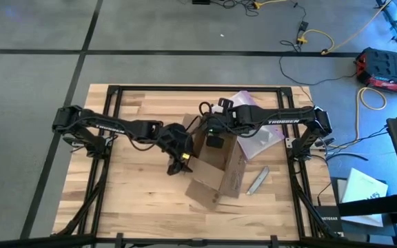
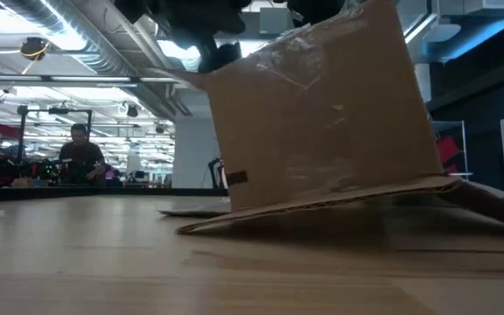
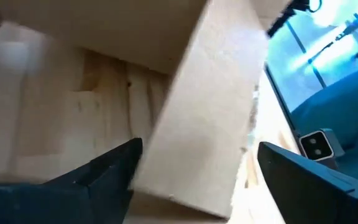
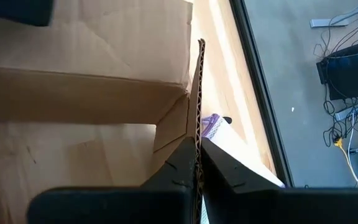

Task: Unpack boxes
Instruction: Break down the cardboard box using a cutter until it is fully flat

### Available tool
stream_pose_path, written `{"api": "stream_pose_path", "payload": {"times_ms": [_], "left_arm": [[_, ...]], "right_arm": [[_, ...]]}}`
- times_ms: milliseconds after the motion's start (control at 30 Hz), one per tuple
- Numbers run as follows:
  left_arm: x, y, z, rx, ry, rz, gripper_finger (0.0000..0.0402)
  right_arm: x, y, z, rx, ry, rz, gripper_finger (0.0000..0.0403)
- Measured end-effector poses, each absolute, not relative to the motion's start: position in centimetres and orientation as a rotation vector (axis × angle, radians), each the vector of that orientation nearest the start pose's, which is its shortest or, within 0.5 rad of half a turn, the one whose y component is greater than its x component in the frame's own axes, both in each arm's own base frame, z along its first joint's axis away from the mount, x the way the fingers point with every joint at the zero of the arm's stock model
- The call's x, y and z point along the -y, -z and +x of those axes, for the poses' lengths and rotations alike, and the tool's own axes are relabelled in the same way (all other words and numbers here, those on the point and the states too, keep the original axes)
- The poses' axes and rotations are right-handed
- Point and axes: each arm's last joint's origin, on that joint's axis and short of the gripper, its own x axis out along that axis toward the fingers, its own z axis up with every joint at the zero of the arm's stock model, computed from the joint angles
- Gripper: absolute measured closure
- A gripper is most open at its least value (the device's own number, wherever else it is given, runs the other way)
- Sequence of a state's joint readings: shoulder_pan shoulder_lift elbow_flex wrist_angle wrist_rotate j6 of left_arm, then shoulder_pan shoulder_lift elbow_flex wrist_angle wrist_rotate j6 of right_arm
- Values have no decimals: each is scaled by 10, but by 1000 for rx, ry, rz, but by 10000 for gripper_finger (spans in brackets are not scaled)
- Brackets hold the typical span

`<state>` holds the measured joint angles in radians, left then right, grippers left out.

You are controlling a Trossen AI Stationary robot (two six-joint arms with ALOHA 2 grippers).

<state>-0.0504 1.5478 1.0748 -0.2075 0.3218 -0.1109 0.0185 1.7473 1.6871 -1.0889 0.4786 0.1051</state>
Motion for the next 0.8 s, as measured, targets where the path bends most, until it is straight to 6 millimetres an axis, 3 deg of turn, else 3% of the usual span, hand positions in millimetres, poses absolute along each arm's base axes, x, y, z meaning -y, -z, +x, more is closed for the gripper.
{"api": "stream_pose_path", "payload": {"times_ms": [133,333,367,567,800], "left_arm": [[31,-250,332,-697,338,-180,159],[31,-249,330,-712,357,-158,364],[32,-249,330,-711,365,-158,381],[34,-257,321,-725,371,-162,398],[31,-287,285,-747,262,-113,401]], "right_arm": [[7,-323,353,-1098,466,-192,403],[7,-323,353,-1100,477,-200,403],[8,-323,352,-1100,483,-203,403],[8,-321,347,-1162,480,-234,403],[9,-327,344,-1154,467,-307,403]]}}
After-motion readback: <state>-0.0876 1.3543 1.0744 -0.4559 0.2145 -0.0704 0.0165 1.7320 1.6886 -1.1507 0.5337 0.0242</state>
